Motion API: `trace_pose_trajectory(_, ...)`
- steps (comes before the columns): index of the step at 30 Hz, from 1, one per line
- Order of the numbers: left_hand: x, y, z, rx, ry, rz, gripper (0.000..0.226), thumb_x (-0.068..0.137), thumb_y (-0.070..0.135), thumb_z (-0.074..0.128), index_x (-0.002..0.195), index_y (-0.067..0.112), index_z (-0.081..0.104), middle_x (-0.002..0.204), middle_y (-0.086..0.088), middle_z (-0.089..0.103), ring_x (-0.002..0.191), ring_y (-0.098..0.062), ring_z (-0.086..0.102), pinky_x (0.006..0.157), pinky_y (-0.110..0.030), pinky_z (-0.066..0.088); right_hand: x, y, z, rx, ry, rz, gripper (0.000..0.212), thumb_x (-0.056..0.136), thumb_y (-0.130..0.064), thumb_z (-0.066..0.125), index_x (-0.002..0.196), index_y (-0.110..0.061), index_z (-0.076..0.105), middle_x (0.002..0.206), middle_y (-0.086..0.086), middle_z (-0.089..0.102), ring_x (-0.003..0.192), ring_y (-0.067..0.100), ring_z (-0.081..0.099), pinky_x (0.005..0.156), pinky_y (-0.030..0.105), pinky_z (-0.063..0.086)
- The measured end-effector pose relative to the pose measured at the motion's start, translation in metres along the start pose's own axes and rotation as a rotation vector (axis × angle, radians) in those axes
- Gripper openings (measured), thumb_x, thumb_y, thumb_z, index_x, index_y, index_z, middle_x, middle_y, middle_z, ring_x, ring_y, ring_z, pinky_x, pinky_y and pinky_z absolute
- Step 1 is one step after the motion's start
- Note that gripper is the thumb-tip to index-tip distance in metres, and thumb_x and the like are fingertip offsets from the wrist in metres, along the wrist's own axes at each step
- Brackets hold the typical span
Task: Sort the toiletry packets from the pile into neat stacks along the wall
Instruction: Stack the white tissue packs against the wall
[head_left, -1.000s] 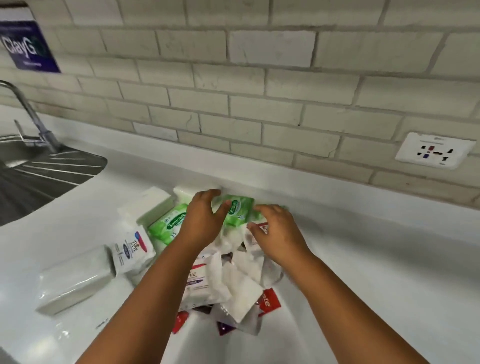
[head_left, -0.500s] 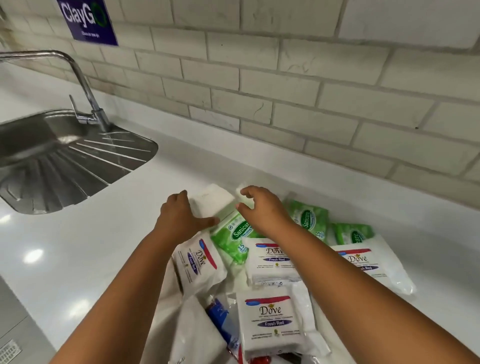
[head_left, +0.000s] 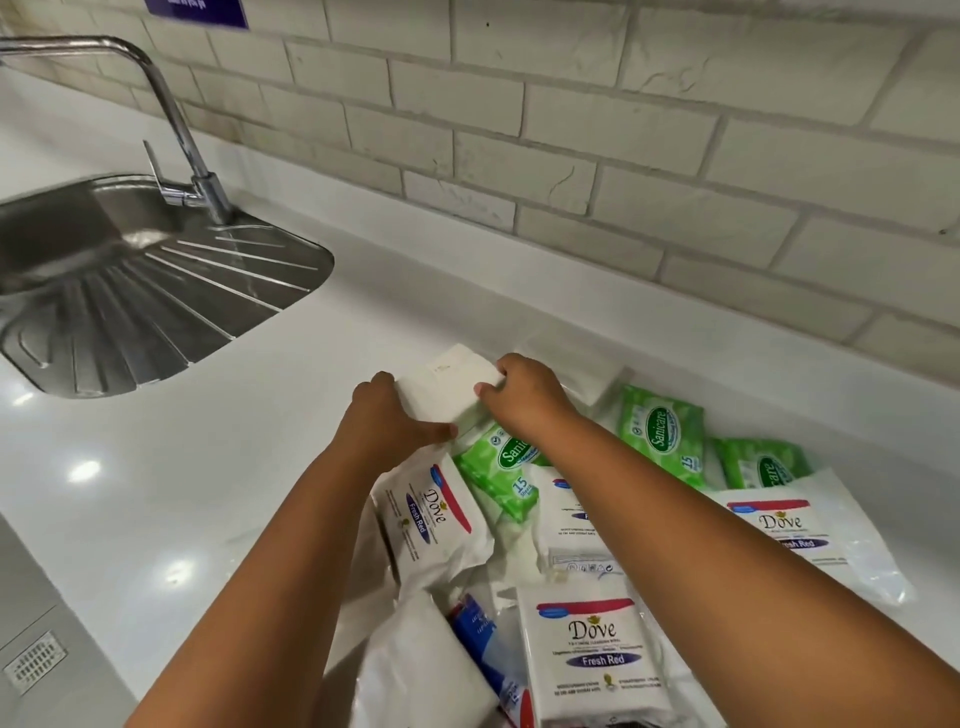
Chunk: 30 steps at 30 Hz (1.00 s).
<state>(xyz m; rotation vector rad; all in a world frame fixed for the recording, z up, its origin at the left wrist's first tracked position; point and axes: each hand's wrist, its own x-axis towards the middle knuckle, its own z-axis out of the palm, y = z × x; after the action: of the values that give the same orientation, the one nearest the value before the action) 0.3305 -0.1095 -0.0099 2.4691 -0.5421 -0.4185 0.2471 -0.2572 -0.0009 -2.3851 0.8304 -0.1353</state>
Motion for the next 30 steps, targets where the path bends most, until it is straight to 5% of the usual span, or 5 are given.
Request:
trace_pose_trajectory(11, -0.041, 0.036, -0.012, -0.178, 0.083, 0.302, 0.112, 0.059, 0.035, 0.09, 0.149, 0.015, 0.026, 0.145, -0.007, 0.035, 0.128, -0.025, 0.046, 0.103, -0.044, 0.045, -0.06, 0.024, -0.027, 0.382, 0.423, -0.042, 0.026, 0.085, -0.031, 0.066, 0.105, -0.015, 0.06, 0.102, 0.001, 0.062, 0.095, 0.02, 0.059, 0.08, 0.031, 0.048)
trace_pose_trajectory(17, -0.099, 0.093, 0.014, -0.42, -0.035, 0.445, 0.12, 0.063, 0.022, 0.089, 0.153, 0.027, 0.009, 0.151, 0.009, 0.031, 0.116, -0.008, 0.051, 0.083, -0.012, 0.046, -0.129, 0.073, -0.074, 0.625, 0.607, 0.024, 0.022, 0.082, -0.03, 0.072, 0.097, -0.027, 0.057, 0.1, -0.003, 0.063, 0.087, 0.011, 0.06, 0.074, 0.022, 0.048)
trace_pose_trajectory(20, -0.128, 0.122, 0.039, -0.471, -0.061, 0.484, 0.117, 0.063, 0.024, 0.089, 0.152, 0.025, 0.013, 0.148, 0.01, 0.035, 0.116, -0.008, 0.052, 0.085, -0.017, 0.048, -0.163, 0.103, -0.097, 0.678, 0.686, 0.085, 0.023, 0.081, -0.029, 0.074, 0.096, -0.028, 0.057, 0.098, -0.005, 0.064, 0.085, 0.009, 0.061, 0.075, 0.024, 0.051)
trace_pose_trajectory(26, -0.187, 0.185, 0.112, -0.61, -0.176, 0.54, 0.081, 0.06, 0.021, 0.091, 0.127, 0.024, 0.045, 0.13, 0.006, 0.054, 0.115, -0.009, 0.059, 0.091, -0.023, 0.051, -0.238, 0.18, -0.146, 0.739, 0.841, 0.168, 0.021, 0.082, -0.026, 0.073, 0.097, -0.024, 0.059, 0.096, -0.008, 0.064, 0.081, -0.003, 0.06, 0.067, 0.008, 0.048)
trace_pose_trajectory(30, -0.231, 0.227, 0.165, -0.631, -0.263, 0.579, 0.075, 0.059, 0.025, 0.09, 0.124, 0.022, 0.052, 0.128, 0.003, 0.057, 0.116, -0.008, 0.059, 0.095, -0.025, 0.05, -0.289, 0.236, -0.177, 0.741, 0.897, 0.219, 0.022, 0.082, -0.026, 0.074, 0.088, -0.035, 0.055, 0.095, -0.011, 0.063, 0.081, -0.001, 0.06, 0.071, 0.013, 0.049)
